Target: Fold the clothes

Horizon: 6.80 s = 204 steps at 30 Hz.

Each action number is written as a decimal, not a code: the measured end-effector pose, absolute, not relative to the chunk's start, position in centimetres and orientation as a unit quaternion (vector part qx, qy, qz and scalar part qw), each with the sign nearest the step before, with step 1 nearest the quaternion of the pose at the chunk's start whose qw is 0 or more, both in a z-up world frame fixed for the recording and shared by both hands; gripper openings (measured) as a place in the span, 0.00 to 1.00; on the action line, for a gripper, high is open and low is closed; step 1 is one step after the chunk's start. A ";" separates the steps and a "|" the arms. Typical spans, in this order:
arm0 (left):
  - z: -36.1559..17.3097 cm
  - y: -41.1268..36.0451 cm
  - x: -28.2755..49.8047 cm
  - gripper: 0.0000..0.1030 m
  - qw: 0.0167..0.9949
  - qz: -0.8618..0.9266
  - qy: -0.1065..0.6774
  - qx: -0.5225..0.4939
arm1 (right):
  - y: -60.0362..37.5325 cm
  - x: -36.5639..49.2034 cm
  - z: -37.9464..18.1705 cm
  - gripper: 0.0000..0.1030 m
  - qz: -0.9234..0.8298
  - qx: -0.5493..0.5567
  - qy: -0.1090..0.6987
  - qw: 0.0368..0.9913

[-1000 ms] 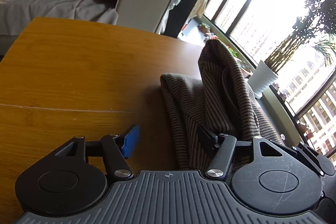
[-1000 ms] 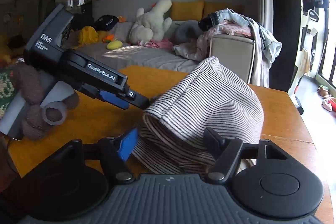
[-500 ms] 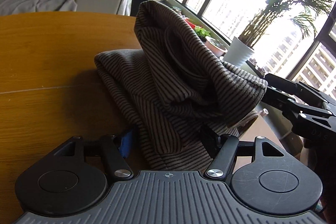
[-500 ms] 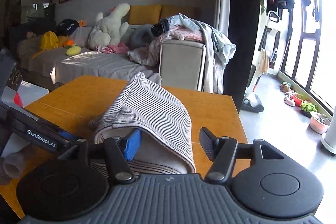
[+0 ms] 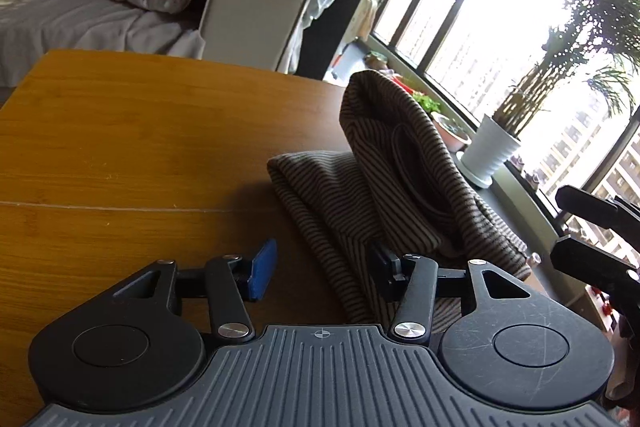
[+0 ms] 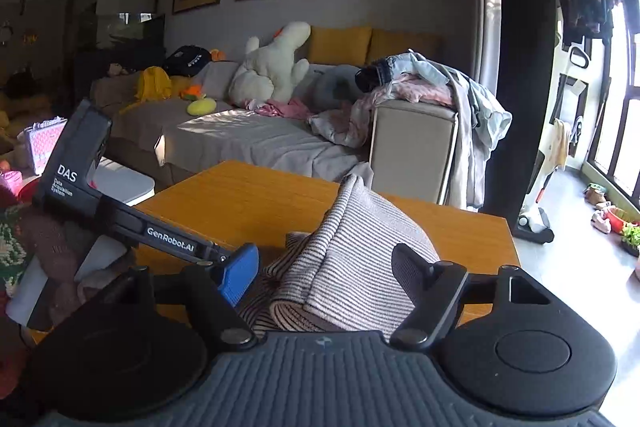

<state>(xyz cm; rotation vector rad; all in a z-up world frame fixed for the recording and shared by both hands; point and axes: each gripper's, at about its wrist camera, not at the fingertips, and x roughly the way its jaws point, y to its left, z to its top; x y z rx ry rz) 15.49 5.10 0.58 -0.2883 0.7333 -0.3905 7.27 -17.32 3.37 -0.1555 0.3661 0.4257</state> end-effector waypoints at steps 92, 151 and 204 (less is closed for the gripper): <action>1.4 3.6 22.0 0.30 0.873 -0.280 0.357 -0.182 | -21.2 11.3 0.9 0.77 0.168 0.013 0.233 0.958; 1.2 2.5 24.7 0.27 0.874 -0.266 0.357 -0.194 | -14.5 11.0 -2.6 0.63 0.294 -0.060 0.231 0.926; 1.8 3.6 19.8 0.32 0.872 -0.274 0.364 -0.178 | -10.3 6.5 -3.3 0.36 0.233 -0.249 0.174 0.924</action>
